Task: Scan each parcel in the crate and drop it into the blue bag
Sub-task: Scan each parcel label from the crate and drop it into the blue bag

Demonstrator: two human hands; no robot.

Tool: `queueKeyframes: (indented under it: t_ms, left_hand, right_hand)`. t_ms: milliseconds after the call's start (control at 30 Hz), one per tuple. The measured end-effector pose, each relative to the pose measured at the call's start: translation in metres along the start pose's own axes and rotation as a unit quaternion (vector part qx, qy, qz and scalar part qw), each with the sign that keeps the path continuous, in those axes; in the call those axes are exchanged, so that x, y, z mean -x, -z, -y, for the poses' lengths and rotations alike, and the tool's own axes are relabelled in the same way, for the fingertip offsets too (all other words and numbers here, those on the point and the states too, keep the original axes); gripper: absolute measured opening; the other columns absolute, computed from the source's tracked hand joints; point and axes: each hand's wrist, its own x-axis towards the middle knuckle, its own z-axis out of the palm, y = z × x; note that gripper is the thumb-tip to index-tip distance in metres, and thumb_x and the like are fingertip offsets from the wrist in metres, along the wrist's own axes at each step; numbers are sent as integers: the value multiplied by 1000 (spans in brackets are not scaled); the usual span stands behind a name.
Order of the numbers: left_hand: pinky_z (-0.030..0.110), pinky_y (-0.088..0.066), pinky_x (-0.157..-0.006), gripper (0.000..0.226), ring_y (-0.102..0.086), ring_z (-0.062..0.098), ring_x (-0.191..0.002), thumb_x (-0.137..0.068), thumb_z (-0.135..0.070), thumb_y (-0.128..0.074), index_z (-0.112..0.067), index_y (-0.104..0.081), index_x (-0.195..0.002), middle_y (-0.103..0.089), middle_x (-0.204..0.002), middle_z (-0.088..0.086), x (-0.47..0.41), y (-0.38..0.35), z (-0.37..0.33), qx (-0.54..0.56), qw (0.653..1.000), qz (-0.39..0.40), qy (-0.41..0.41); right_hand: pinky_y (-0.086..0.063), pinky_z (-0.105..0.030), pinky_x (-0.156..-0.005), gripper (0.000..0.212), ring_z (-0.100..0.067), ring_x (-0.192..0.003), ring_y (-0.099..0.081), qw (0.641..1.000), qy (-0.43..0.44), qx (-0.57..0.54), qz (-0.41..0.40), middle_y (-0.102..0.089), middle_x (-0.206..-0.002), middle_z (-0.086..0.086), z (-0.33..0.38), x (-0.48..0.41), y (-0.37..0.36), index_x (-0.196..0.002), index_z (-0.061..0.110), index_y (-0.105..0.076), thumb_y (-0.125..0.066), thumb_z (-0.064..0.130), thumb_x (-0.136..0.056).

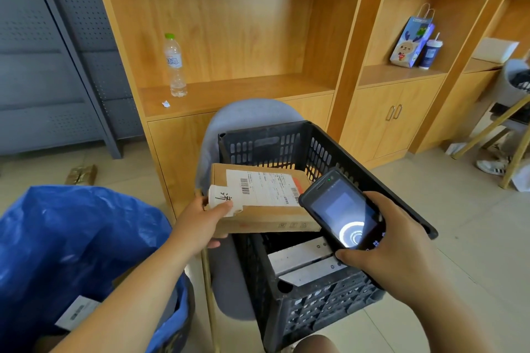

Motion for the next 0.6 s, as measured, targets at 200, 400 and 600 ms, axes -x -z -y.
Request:
queueKeyframes:
  t_ms: [200,400,600]
  left_hand:
    - [40,-58,-64,6,-61,29,-101,-90,-16,-63,-20,-62,-96,-66,-106,8,0,4,1,162,987,13,21]
    - [42,-59,-78,28,-69,24,-95,-84,-4,-68,-13,-60,-110,-70,-108,8,10,14,-4,205,977,7,-52]
    - [28,-57,-73,47,-66,8,-95,-78,-14,-76,-32,-53,-116,-65,-105,-17,16,23,-3,109,974,-81,-179]
  right_hand:
    - [-52,-36,-72,93,-16,-91,-53,999,12,37,17,-52,-101,11,11,1,5,-130,31,-40,-86,39,-50]
    - [-49,-34,-71,94,-13,-89,-51,993,12,96,64,-49,-102,14,22,-1,12,-131,33,-37,-83,47,-49]
    - [-41,-26,-61,91,-9,-86,-48,985,43,141,89,-44,-98,17,32,-4,15,-127,35,-37,-81,50,-49]
